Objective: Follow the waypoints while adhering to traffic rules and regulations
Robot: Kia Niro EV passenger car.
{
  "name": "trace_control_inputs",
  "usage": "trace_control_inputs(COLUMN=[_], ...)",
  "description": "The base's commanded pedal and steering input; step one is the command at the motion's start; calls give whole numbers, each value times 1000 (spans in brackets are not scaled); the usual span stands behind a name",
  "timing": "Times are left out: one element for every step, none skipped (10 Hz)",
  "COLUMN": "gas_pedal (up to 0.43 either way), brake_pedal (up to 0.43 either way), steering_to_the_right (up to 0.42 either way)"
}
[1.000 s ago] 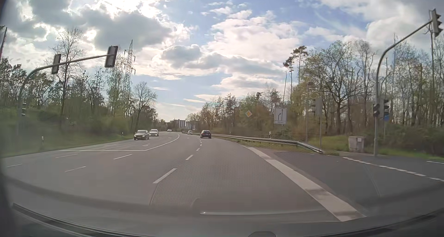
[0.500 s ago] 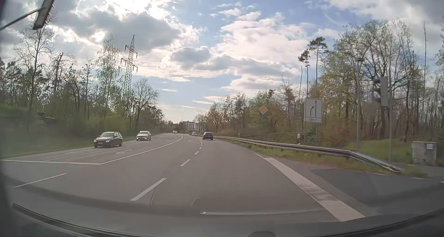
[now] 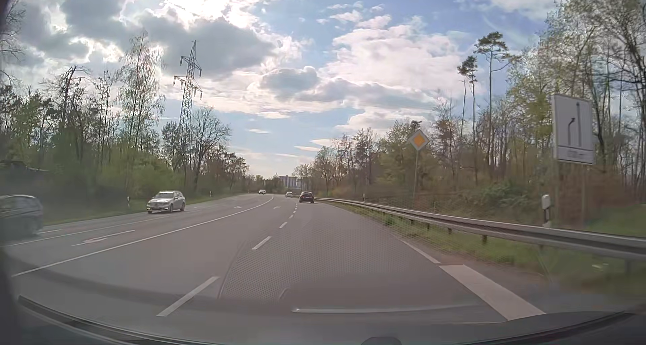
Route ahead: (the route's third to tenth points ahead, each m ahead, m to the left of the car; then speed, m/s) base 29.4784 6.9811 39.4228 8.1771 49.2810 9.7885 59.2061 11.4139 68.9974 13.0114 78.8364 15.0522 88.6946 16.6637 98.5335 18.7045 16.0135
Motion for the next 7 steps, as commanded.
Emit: trace_control_inputs(gas_pedal=[87, 87, 87, 87, 87, 87, 98], brake_pedal=[0, 0, 0, 0, 0, 0, 0], steering_to_the_right=[-23, -23, -23, -23, -22, -21, -19])
